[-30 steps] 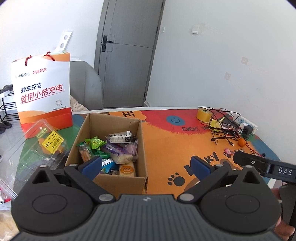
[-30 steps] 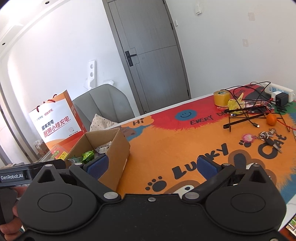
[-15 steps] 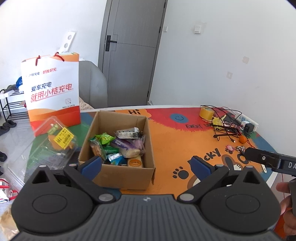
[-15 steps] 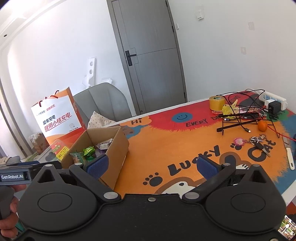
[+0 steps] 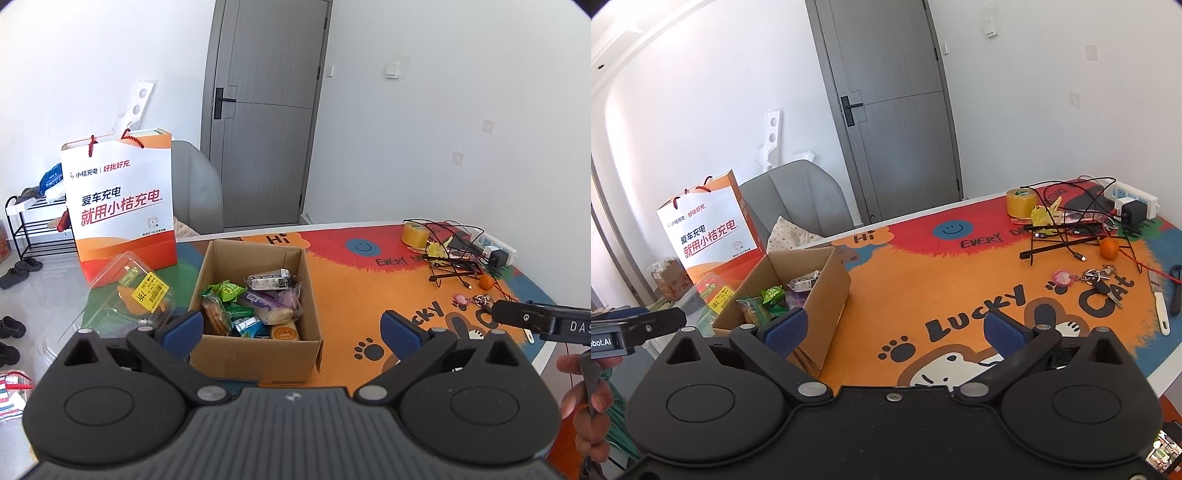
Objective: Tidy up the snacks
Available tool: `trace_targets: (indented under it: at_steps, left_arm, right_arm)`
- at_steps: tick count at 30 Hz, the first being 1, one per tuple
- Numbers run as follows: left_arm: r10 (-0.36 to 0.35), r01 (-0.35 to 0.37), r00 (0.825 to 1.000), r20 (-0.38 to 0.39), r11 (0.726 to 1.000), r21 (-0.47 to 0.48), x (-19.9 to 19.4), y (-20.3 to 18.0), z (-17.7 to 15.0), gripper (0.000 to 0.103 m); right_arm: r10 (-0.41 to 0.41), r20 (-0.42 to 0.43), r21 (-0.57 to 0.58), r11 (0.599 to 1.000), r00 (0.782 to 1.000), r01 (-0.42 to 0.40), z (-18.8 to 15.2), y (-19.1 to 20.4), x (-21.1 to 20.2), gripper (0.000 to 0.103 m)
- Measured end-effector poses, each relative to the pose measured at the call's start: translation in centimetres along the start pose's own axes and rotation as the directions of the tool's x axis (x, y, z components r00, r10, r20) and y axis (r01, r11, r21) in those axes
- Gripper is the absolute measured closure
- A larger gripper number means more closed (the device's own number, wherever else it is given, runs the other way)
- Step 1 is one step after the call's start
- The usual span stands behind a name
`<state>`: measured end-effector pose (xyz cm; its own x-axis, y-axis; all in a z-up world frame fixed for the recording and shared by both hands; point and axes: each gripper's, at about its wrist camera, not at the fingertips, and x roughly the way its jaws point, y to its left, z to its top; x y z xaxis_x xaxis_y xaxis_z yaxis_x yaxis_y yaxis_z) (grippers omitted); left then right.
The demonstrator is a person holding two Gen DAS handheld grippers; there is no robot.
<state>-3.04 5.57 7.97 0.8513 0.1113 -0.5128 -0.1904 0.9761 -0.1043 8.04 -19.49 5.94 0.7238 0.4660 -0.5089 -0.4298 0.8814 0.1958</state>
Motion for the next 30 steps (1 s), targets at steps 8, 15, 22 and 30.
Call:
trace_targets:
  at_steps: [8, 15, 22, 30]
  left_arm:
    - [-0.002, 0.002, 1.000, -0.011, 1.000, 0.003, 0.1, 0.0, -0.2, 0.001]
    - [0.009, -0.009, 1.000, -0.002, 1.000, -0.002, 0.0, 0.4, -0.2, 0.001]
    - [0.016, -0.016, 1.000, -0.003, 1.000, -0.008, 0.1, 0.8, -0.3, 0.001]
    - [0.006, -0.006, 1.000, -0.015, 1.000, -0.004, 0.3, 0.7, -0.5, 0.001]
  right_arm:
    - [0.004, -0.005, -0.011, 1.000, 1.000, -0.004, 0.0, 0.1, -0.1, 0.000]
    - [-0.002, 0.000, -0.020, 1.000, 1.000, 0.002, -0.1, 0.2, -0.2, 0.000]
    - [0.011, -0.019, -0.028, 1.000, 1.000, -0.011, -0.3, 0.4, 0.2, 0.000]
    - [0.006, -0.033, -0.055, 0.998, 0.999, -0.008, -0.4, 1.1, 0.3, 0.000]
